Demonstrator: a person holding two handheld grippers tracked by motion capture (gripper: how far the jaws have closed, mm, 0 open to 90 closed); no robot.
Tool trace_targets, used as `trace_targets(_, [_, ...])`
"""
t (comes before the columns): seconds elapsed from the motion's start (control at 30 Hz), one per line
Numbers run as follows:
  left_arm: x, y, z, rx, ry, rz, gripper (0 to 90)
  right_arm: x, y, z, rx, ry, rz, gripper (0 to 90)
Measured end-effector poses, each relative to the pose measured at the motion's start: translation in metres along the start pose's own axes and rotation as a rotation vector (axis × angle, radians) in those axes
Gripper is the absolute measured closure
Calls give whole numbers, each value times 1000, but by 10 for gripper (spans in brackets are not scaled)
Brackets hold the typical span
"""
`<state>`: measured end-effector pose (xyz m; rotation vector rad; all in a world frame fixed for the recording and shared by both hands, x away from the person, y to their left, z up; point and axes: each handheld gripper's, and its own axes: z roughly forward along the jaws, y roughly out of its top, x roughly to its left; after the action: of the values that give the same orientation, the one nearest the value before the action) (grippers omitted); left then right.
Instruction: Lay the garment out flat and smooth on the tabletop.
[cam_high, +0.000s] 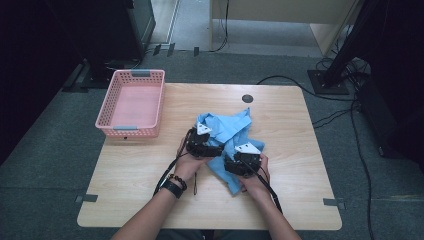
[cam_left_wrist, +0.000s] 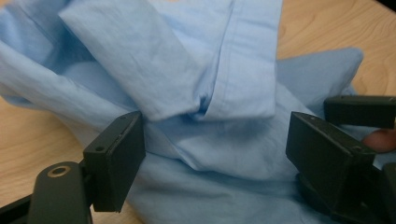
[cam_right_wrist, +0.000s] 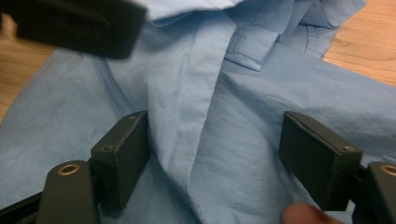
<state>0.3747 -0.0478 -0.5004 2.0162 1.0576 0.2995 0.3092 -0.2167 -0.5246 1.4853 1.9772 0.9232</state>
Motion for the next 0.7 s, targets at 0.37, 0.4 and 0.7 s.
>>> trace_targets(0.37, [4,11,12,-36,14,4,534,3,-6,-7,-1,9,-14,243])
trace_targets(0.4, [5,14,12,-40,14,7,545,4,-8,-9,-2,12,-17,244])
trace_targets(0.7, [24,48,22,-105,-31,-121,492,9,-22,-24,-7,38,-54,244])
